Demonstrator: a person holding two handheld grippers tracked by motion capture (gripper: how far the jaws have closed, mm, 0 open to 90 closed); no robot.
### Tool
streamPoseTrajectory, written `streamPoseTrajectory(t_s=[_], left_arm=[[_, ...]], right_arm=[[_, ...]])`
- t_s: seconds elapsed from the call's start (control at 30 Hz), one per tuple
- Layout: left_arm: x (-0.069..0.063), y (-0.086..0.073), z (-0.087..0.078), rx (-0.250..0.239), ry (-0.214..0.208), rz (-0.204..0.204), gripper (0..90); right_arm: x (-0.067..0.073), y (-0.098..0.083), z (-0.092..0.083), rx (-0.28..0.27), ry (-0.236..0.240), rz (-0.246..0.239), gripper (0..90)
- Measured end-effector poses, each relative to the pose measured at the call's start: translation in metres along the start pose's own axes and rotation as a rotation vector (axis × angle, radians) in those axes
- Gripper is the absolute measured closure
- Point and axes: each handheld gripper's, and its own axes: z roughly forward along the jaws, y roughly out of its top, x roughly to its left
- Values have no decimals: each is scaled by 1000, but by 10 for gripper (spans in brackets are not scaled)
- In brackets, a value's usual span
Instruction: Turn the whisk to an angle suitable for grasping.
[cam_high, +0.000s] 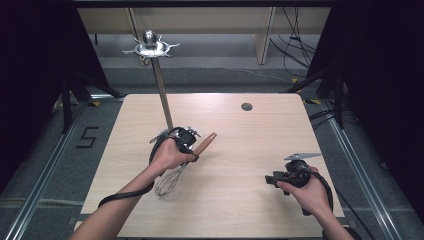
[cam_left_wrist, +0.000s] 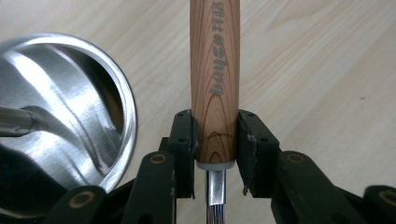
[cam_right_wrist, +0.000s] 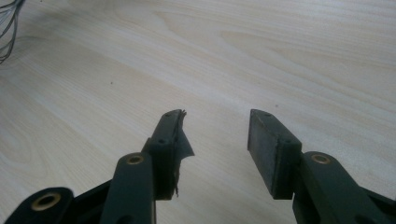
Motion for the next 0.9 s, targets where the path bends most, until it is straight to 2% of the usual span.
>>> streamPoseTrajectory(t_s=[0.03, 0.07, 0.1, 0.13, 0.17, 0.2, 0.23, 0.27, 0.3, 0.33, 0.37, 0.63, 0.67, 0.73, 0.77, 0.8, 0.9], left_arm=[[-1, -4, -9, -41, -3, -2, 686], [-1, -4, -9, -41, -3, -2, 687], [-2, -6, -14, -66, -2, -11, 686], [-2, -11, -25, -105, -21, -2, 687], [-2, -11, -25, -105, -21, -2, 687], [-1, -14, -31, -121, -24, 27, 687], [-2, -17, -35, -157, -29, 18, 687], [-3, -24, -42, -237, -14, -7, 687], [-3, -24, -42, -237, -14, -7, 687], [-1, -32, -49, -287, -6, -7, 687], [-1, -32, -49, -287, -6, -7, 687], [3, -64, -70, -448, -4, -49, 687], [3, -70, -75, -495, -19, -75, 687], [3, -73, -77, -508, -12, -79, 687], [4, -77, -80, -510, -9, -65, 688], [2, -81, -82, -537, 1, -78, 688], [1, -90, -87, -570, 9, -84, 688]], right_arm=[[0, 0, 0, -2, 1, 0, 560], [0, 0, 0, -2, 0, 0, 560], [0, 0, 0, -2, 0, 0, 560], [0, 0, 0, -2, -1, 0, 560], [0, 0, 0, -2, -1, 0, 560], [-1, 0, 0, 8, 24, -1, 560], [-3, 0, 1, 5, 66, -7, 560], [-3, 0, 1, 3, 65, -10, 560], [-3, 0, 1, 3, 65, -10, 560], [-2, 0, 1, 6, 54, -6, 560], [-2, 0, 1, 6, 54, -6, 560], [-2, 0, 1, 5, 62, -9, 560], [-2, 0, 1, 4, 63, -9, 560], [-2, 0, 1, 3, 66, -10, 560], [-2, 0, 1, 1, 67, -10, 560], [-3, 0, 1, -1, 65, -9, 560], [-4, 1, 0, -17, 70, -15, 560]])
